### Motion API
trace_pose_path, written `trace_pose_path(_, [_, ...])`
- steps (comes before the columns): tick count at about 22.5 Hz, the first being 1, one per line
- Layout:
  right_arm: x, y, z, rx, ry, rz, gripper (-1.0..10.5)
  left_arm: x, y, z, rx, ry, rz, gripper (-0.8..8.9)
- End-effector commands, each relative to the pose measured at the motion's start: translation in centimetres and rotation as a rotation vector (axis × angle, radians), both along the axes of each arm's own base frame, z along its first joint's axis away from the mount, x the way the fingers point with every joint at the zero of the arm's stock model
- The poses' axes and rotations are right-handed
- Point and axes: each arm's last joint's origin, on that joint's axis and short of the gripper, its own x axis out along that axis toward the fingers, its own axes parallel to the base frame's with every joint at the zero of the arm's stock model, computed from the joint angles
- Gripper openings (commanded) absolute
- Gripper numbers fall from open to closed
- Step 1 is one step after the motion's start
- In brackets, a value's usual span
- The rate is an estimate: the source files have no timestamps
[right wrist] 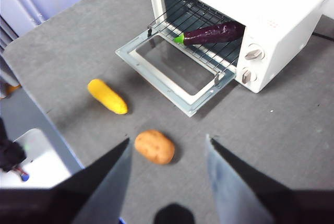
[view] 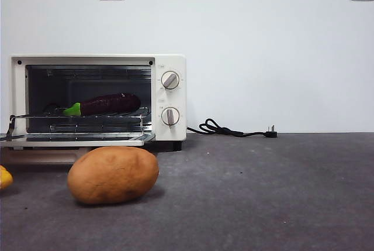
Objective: Take the eggplant from the table,put the eggplant in the oven
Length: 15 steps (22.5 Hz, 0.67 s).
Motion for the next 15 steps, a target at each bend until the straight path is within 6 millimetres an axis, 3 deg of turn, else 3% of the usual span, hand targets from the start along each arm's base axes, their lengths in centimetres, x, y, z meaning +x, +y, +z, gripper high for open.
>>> trace_pose_path(1, [-0.2,-0.1,-0.1,-0.015,0.011,0.028,0.8,0.1,0.0,-0.1,0.011,-0.006,-0.004,-0.05])
trace_pose_path(5, [-0.4,-0.2,-0.5,-0.056,0.028,0.047,-0.2,0.2,0.0,-0.2,0.013,-0.004,-0.003,-0.05])
trace_pose_path(15, [-0.6,-0.4,-0.7,-0.076,0.050,0.073,-0.1,1.3,0.0,-0.4,0.068,0.012,0.061,-0.06])
